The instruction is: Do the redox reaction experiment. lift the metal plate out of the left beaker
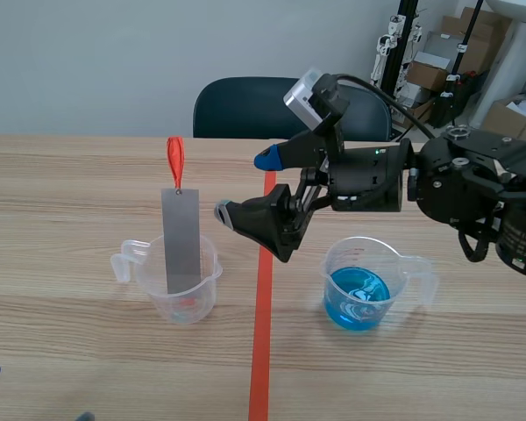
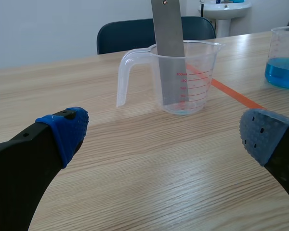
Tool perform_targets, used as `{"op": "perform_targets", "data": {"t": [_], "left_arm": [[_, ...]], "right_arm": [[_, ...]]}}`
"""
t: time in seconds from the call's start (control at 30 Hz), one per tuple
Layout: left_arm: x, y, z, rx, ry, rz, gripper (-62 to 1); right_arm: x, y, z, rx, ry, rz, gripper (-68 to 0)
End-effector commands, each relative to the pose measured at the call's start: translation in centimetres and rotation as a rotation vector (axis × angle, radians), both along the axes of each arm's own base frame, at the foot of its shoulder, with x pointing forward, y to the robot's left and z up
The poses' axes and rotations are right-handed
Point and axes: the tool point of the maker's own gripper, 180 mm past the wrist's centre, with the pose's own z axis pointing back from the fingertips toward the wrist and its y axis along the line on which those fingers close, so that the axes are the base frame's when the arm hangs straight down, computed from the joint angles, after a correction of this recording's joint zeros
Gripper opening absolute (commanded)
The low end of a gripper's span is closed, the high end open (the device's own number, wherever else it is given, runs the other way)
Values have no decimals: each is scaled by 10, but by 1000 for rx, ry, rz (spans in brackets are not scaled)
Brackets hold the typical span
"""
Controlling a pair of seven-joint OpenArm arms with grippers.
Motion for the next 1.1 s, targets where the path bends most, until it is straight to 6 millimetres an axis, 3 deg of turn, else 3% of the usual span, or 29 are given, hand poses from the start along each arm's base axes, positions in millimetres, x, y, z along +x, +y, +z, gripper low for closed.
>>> {"op": "perform_targets", "data": {"t": [0.0,0.13,0.27,0.47,0.83,1.07], "left_arm": [[1,0,15,-15,-69,-5,14],[5,-2,24,-8,-105,-17,14],[8,-3,30,-8,-127,-27,14],[8,-3,29,-27,-115,-30,14],[6,-7,27,-21,-104,-57,14],[7,-7,27,-41,-96,-61,14]], "right_arm": [[8,2,8,31,-6,-6,4],[13,7,-1,38,27,-23,4],[16,14,4,50,19,-19,4],[15,28,12,67,3,16,4],[21,49,3,91,53,7,4],[19,65,10,104,39,34,4]]}}
